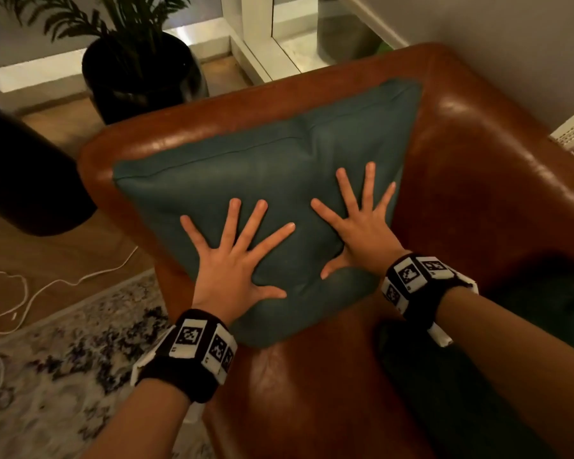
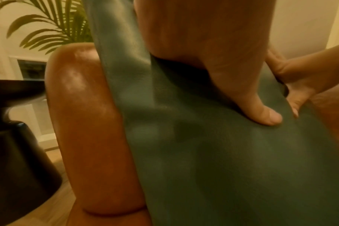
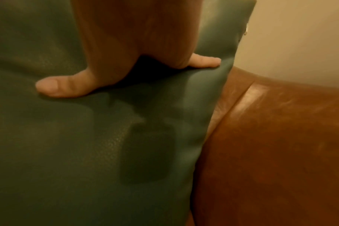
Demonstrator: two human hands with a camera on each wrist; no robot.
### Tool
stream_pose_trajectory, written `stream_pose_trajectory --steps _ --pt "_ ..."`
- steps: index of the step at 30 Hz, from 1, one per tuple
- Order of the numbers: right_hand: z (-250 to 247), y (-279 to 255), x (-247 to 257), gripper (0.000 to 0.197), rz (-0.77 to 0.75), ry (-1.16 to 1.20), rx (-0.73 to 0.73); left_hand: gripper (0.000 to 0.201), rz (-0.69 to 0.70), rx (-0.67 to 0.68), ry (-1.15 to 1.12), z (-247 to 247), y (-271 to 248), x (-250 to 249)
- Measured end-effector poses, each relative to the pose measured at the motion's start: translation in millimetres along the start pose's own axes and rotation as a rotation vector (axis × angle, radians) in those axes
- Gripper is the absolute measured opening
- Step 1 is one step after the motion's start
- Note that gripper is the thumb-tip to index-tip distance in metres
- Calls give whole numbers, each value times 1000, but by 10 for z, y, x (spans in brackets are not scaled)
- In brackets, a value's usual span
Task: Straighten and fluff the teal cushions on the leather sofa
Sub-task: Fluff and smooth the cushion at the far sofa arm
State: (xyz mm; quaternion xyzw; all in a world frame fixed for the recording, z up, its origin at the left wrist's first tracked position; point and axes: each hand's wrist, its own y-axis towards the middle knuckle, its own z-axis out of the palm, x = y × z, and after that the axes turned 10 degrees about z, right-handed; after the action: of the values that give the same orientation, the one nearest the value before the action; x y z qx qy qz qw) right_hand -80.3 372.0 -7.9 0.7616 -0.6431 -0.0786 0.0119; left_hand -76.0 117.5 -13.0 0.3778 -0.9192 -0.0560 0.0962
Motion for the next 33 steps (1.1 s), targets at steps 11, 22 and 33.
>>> stream_pose_trajectory --steps 11,22,33 --pt "177 -687 123 115 447 302 32 106 -173 -73 -14 -66 -143 -320" --pt "695 -588 125 112 424 379 255 60 -93 74 -90 537 -236 -685" --pt "-121 144 311 55 -32 207 -294 55 -385 -295 -38 -36 569 -512"
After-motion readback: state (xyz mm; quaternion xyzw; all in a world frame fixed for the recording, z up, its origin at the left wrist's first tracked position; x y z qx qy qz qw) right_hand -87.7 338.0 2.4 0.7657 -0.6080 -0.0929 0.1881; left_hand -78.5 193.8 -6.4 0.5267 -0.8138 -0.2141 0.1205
